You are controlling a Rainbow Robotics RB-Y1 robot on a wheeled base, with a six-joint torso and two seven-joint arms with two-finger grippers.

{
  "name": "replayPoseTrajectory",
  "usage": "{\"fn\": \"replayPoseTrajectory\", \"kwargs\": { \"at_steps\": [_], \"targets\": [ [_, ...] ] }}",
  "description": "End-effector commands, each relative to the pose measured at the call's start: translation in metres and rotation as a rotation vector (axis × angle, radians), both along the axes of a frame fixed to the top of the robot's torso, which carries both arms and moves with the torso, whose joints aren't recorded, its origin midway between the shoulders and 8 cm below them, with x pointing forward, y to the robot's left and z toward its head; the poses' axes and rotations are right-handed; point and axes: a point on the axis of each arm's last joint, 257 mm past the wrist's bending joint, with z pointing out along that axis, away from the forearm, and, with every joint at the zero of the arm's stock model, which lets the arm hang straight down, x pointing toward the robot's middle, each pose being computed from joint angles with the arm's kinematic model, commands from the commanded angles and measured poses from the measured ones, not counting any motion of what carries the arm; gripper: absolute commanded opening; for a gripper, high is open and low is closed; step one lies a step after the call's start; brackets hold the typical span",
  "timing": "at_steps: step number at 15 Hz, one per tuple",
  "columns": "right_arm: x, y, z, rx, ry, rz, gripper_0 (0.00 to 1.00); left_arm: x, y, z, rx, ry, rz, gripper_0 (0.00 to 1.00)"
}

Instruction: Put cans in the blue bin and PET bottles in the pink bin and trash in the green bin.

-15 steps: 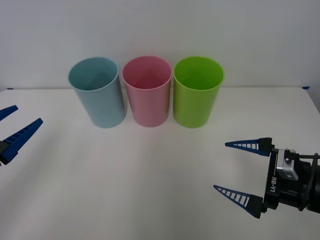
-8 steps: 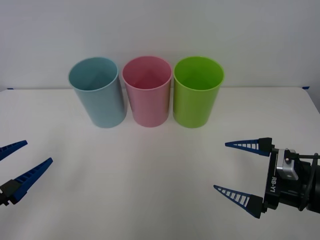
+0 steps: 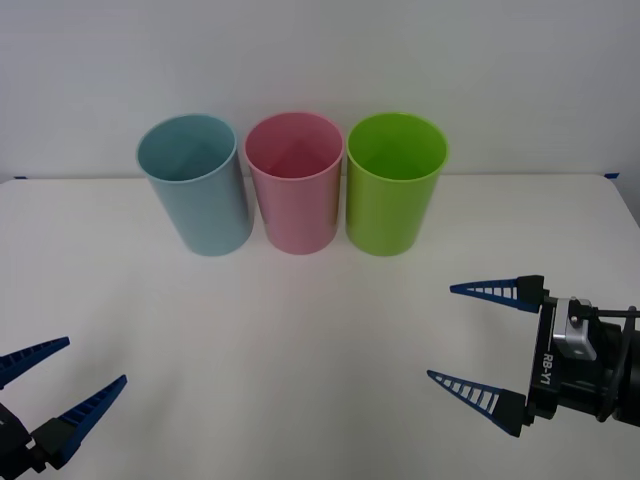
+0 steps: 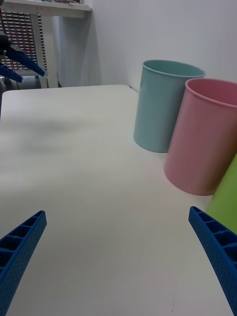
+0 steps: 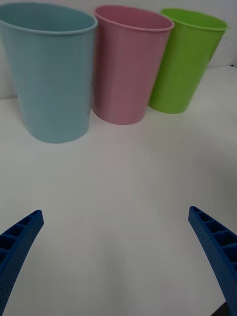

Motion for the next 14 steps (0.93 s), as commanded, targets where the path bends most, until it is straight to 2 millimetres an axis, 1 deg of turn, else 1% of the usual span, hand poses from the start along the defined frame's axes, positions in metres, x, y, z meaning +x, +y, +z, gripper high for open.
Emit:
{"fn": "replayPoseTrajectory", "kwargs": {
  "at_steps": [1,4,14],
  "targets": [
    [0.0000,0.0000,0.0000,0.000,0.000,0.000,1.00,-0.0112,-0.0042,-0.0107,0.025,0.030,-0.001,1.00],
    [0.0000,0.0000,0.0000,0.000,0.000,0.000,1.00,-0.0156,-0.0088,-0.0154,0.032,0.040,-0.009,1.00],
    [0.0000,0.0000,0.0000,0.000,0.000,0.000,1.00,-0.0156,-0.0088,-0.0154,0.030,0.041,-0.009,1.00]
  ]
}}
